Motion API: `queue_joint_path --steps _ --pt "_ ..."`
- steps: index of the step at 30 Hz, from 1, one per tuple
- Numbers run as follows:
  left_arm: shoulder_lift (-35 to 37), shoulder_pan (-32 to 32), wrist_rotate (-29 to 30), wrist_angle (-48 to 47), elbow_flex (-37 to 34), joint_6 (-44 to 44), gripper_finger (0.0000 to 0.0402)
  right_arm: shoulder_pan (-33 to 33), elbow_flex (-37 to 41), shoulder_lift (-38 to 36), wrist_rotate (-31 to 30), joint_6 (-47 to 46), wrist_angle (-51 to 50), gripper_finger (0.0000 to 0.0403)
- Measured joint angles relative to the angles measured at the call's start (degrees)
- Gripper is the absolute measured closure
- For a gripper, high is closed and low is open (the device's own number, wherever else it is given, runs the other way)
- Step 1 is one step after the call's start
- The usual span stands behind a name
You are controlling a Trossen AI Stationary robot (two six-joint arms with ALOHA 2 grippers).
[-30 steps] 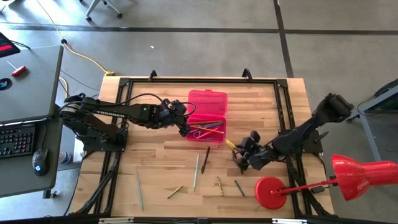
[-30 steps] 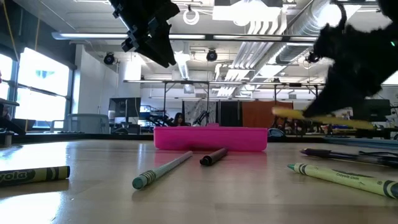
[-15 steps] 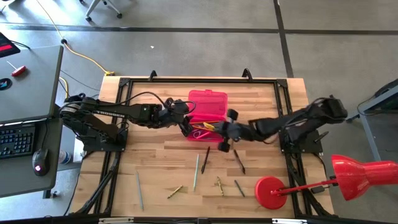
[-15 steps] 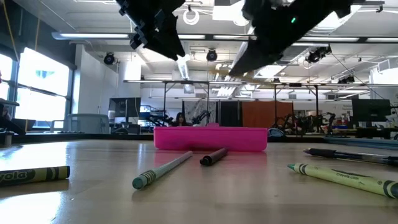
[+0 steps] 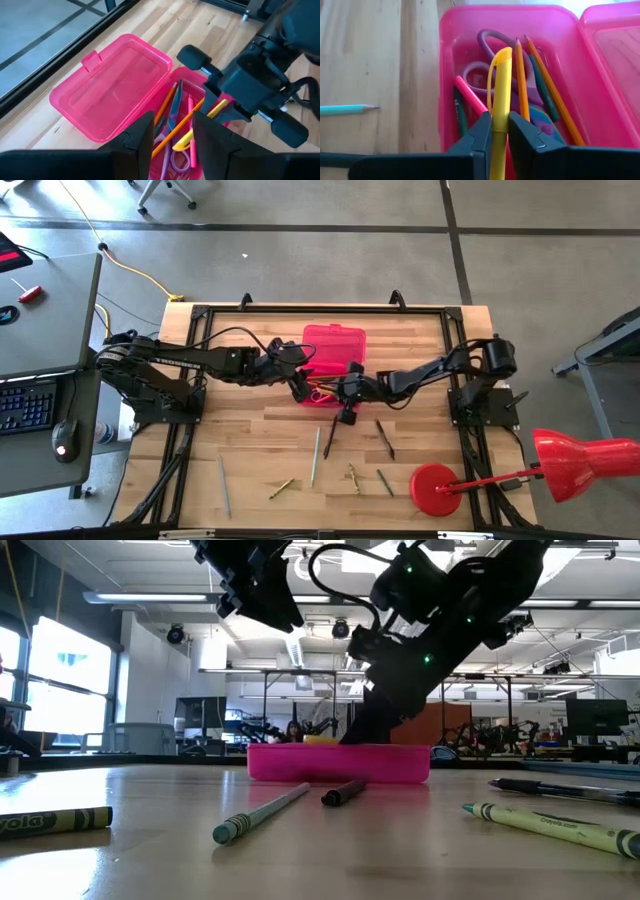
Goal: Pick & place school supplies into a supply box
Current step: Put the yellow pen into the pink supply box, then put the right black pen into the pink supply box
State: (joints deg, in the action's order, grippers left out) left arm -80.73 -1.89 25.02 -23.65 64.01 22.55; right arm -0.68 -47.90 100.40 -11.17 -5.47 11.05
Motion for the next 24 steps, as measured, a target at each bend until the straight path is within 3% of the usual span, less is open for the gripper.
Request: queue_joint_path --steps 6,14,19,24 --pt "0.0 0.0 0.0 -0.05 0.0 0.0 0.0236 0.03 -0.04 -0.23 -3.66 0.54 -0.57 0.0338" --pt "0.0 0.0 0.0 -0.1 0.0 0.0 0.0236 -1.55 -0.04 -5.05 -3.55 -2.19 -3.18 0.0306" --pt "0.0 0.0 -0.02 -0.26 0.0 0.0 0.0236 -6.04 -0.06 -14.26 -2.07 -8.19 -15.99 0.03" --pt "0.0 0.0 -0.02 -0.4 0.0 0.02 0.0236 -12.39 -0.08 -23.06 0.0 -24.55 -33.73 0.03"
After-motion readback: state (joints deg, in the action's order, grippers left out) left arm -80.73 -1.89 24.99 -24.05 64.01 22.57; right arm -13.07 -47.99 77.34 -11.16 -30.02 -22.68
